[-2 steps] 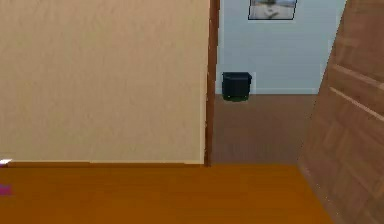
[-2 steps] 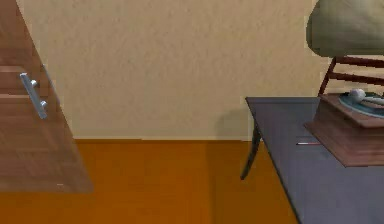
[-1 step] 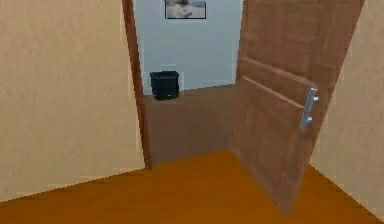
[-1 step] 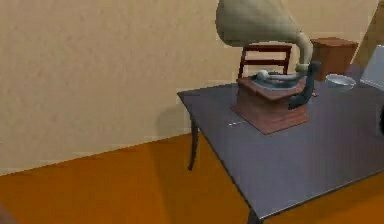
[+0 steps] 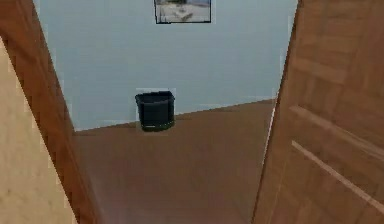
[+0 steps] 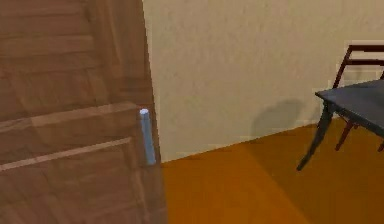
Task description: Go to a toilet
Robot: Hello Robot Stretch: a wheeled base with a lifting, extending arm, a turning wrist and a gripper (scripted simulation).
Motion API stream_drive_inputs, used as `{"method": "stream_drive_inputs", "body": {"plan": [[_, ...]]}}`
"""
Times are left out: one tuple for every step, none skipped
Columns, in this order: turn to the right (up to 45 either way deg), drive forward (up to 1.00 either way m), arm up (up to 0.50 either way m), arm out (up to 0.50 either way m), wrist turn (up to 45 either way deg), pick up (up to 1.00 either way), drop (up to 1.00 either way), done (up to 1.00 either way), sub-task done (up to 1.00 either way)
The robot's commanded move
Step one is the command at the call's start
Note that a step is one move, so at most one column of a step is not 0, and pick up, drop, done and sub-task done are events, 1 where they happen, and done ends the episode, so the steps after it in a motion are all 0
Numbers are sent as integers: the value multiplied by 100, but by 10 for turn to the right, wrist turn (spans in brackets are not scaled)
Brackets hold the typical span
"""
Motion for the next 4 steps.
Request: {"method": "stream_drive_inputs", "body": {"plan": [[30,0,0,0,0,0,0,0,0],[0,95,0,0,0,0,0,0,0],[180,0,0,0,0,0,0,0,0],[0,100,0,0,0,0,0,0,0]]}}
